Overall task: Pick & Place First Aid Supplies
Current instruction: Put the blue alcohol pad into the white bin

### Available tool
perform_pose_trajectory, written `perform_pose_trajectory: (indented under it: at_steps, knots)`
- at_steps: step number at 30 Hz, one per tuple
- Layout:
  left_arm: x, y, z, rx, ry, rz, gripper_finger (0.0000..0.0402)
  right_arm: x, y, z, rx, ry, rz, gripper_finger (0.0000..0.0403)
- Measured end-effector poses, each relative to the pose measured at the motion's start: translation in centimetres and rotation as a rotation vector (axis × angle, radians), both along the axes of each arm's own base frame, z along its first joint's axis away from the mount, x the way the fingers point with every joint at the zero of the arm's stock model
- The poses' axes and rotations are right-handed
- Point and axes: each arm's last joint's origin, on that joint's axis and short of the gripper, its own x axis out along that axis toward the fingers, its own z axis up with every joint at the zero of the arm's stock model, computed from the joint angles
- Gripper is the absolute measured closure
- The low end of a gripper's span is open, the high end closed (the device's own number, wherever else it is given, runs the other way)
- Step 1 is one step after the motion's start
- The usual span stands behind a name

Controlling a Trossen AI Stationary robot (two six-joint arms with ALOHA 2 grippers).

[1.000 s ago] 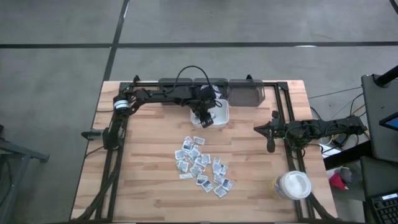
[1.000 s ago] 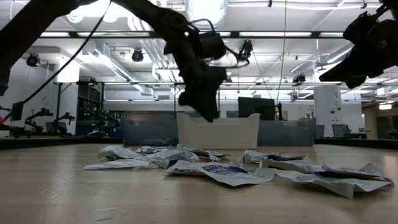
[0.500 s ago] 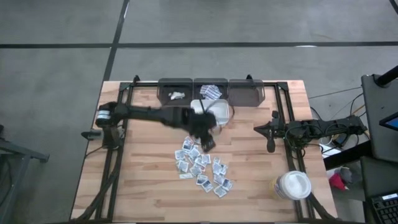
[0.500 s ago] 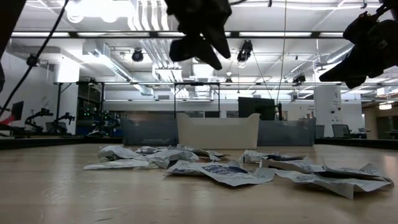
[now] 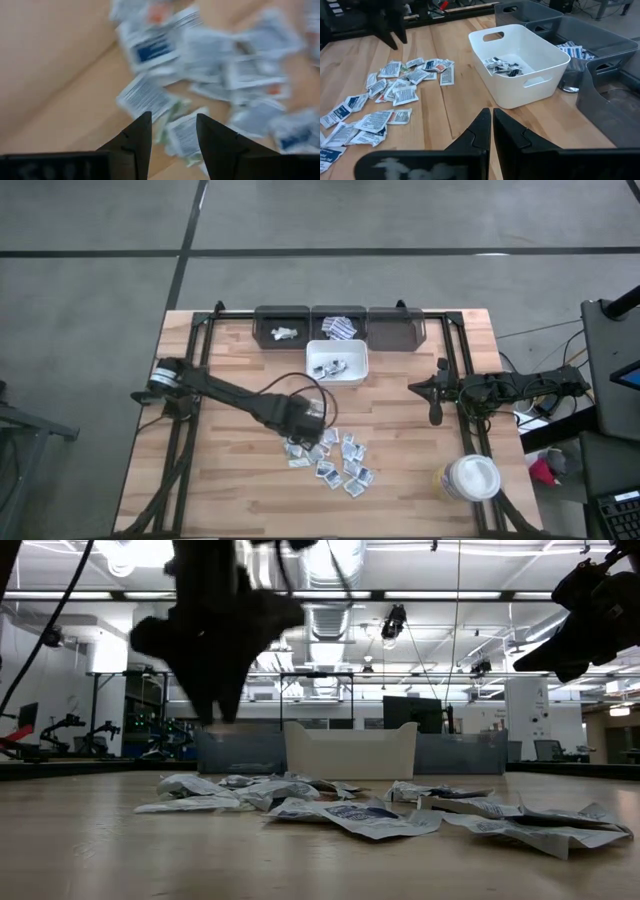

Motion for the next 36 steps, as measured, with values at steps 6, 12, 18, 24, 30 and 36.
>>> perform_pose_trajectory:
  at_steps: [6, 12, 18, 24, 30, 36]
  knots:
    - [-1.0, 0.8, -3.5, -0.041, 0.026, 0.175, 0.0255, 0.0, 0.0, 0.0, -0.012, 0.003, 0.005, 0.0385]
    - [-1.4, 1.7, -5.4, -0.087, 0.018, 0.262, 0.0255, 0.0, 0.0, 0.0, -0.014, 0.005, 0.005, 0.0385]
    - [-1.4, 2.0, -5.4, -0.085, 0.012, 0.278, 0.0255, 0.0, 0.0, 0.0, -0.014, 0.004, 0.005, 0.0385]
    - [-2.2, 2.5, -4.7, -0.06, -0.002, 0.327, 0.0255, 0.0, 0.0, 0.0, -0.014, 0.004, 0.005, 0.0385]
    - [-3.3, 3.8, -4.7, -0.056, -0.019, 0.359, 0.0255, 0.0, 0.0, 0.0, -0.014, 0.004, 0.005, 0.0385]
    - [-3.2, 4.0, -6.7, -0.15, -0.083, 0.351, 0.0255, 0.0, 0.0, 0.0, -0.014, 0.004, 0.005, 0.0385]
